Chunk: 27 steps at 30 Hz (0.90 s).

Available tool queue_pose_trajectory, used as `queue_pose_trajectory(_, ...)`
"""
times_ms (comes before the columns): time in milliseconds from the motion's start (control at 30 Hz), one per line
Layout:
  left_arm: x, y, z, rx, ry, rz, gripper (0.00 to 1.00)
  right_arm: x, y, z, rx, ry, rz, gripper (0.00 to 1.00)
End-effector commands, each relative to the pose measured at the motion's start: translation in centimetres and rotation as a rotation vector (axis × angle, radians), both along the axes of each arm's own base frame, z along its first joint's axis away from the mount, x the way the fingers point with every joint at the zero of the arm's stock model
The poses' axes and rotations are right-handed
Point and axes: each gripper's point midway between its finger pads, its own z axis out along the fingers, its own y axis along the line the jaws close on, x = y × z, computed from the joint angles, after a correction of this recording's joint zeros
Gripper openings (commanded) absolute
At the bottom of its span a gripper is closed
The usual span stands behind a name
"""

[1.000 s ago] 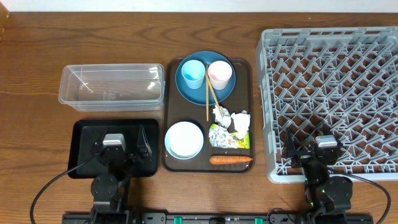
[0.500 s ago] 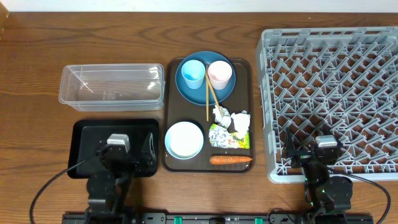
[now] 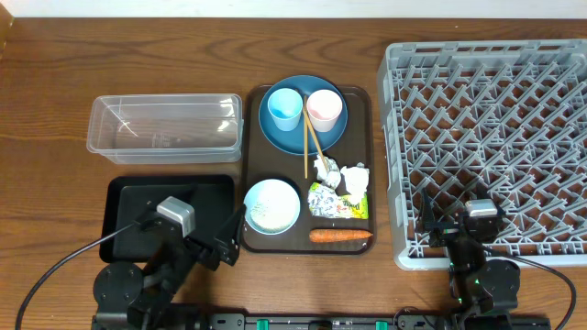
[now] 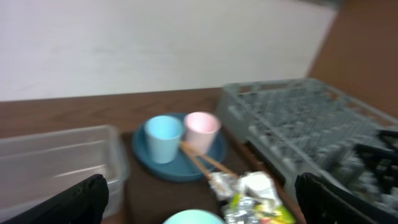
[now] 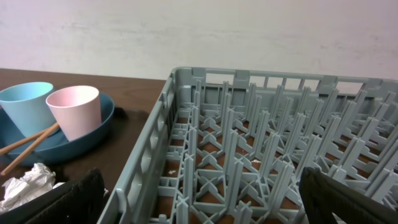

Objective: Sort waste into correct bins and load items into the dishwasher rack
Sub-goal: 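Reach the left gripper to the light-blue rice bowl and grasp its rim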

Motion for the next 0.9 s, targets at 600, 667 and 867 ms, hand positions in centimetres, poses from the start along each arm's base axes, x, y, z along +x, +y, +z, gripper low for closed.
queue_pose_trajectory(600,0.2,2.4,0.0,-0.112,0.583,0.221,0.98,0.0,-0.1,-0.1,-0.018,-0.002,-0.003,0.99)
queue_pose_trajectory(667,0.5,3.4,-0.4,-0.075,0.666,0.287,0.98,0.0,-0.1,-0.1,-0.018,-0.002,-0.004,0.99)
queue_pose_trajectory(867,1.7,3.8,-1.7,-0.017,0.858,0.326,0.98,0.0,-0.1,-0.1,-0.018,-0.002,-0.004,0.99)
